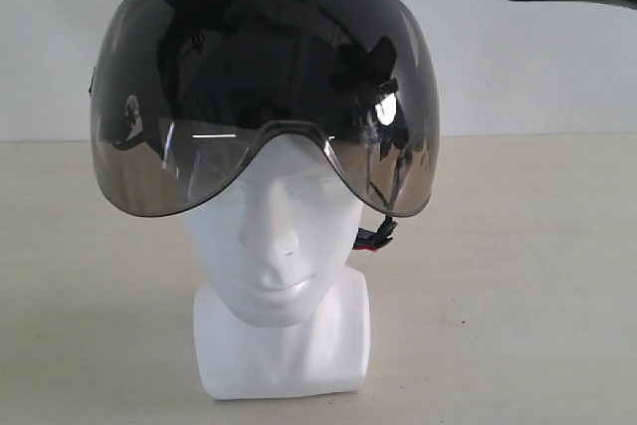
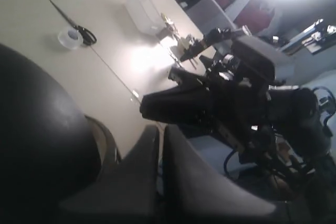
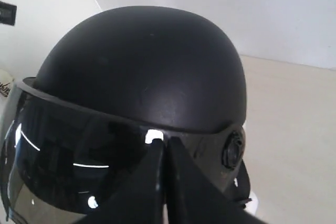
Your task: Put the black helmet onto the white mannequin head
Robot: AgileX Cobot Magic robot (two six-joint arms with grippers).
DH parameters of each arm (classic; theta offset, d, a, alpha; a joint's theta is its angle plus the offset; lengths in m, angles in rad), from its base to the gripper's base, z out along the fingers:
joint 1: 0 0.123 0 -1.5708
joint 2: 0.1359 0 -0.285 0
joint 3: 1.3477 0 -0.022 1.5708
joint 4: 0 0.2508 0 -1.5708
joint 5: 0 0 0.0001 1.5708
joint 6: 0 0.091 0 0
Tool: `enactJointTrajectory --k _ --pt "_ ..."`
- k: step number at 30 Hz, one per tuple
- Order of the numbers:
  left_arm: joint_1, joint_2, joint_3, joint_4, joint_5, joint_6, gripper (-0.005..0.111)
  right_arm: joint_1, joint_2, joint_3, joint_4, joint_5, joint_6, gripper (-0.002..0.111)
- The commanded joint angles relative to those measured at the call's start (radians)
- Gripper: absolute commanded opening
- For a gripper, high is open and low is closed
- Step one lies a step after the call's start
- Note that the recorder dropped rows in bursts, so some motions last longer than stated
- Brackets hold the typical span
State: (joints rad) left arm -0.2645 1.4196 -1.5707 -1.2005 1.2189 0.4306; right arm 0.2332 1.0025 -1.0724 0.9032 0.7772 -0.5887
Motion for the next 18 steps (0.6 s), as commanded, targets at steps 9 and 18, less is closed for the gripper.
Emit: enactJointTrajectory --k 9,18 --pt "-0.038 -0.108 0.177 0.072 0.002 0.084 0.004 -0.004 0.098 -0.136 0.156 0.087 -0.046 0.0" --pt "-0.036 -0.171 0.199 0.129 0.002 0.087 0.004 -0.004 0.125 -0.136 0.279 0.124 -0.146 0.0"
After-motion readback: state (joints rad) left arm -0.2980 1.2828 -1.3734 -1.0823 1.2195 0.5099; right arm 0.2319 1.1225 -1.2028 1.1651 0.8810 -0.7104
